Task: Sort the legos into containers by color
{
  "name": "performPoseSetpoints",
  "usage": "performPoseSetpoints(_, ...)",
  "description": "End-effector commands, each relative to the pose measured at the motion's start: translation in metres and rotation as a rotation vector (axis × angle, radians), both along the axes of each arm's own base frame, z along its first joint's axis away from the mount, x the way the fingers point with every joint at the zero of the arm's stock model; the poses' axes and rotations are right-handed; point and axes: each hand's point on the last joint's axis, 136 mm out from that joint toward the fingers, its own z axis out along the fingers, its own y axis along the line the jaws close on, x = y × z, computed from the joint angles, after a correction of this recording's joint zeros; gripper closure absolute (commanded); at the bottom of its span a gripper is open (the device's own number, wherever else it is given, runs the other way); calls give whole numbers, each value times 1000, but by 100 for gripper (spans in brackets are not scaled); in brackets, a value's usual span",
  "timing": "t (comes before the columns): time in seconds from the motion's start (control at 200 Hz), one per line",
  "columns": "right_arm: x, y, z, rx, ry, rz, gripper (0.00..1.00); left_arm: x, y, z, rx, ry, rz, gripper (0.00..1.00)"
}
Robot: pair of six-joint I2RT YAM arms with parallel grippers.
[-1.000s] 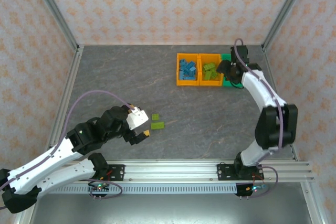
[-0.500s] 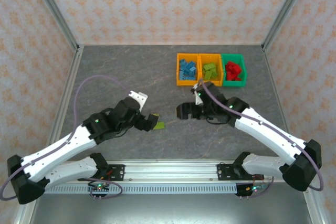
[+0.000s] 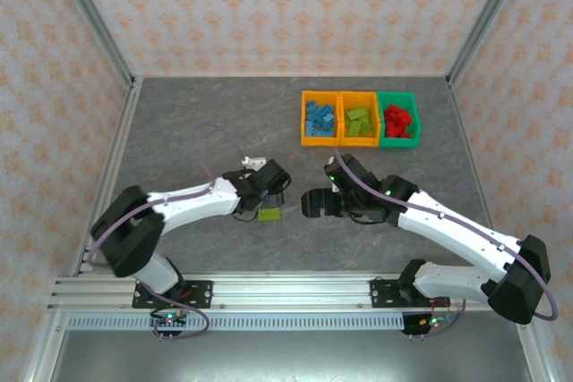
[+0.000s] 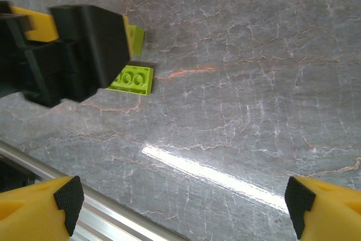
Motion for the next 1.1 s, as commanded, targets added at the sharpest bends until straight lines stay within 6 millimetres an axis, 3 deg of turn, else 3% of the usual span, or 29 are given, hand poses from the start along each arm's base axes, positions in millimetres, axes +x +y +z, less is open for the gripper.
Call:
performPoseSetpoints(0.0,0,-11,-5,-27,-5,-47,6,17,-19,-5,-69,-7,53,29)
performPoseSetpoints(0.205,-2,-16,-4,-30,-11,-59,6,15,-17,-28,-34,37,67,59)
performPoseSetpoints(0.345,0,-17,4,-22,-28,-67,6,10,-15,-29,-42,49,73,74)
performPoseSetpoints(0.455,3,-19,13,-4,-57,-86,6,13,-31,-1,-86,1,22,79)
performPoseSetpoints(0.596,14,-44,30,-12,-164,-217,6,26,-86,66,-183,-109,-128,79)
performPoseSetpoints(0.701,22,-77,49,-16,-274,-373,6,49,-125,109,-237,-196,-204,79)
performPoseSetpoints(0.851,18,-119,67,50,-381,-558,6,102,-168,147,-206,-348,-246,80)
performPoseSetpoints(0.861,17,-120,68,58,-383,-562,6,107,-172,138,-187,-344,-251,80)
performPoseSetpoints(1.096,5,-130,74,116,-378,-581,6,191,-243,142,-105,-471,-339,80)
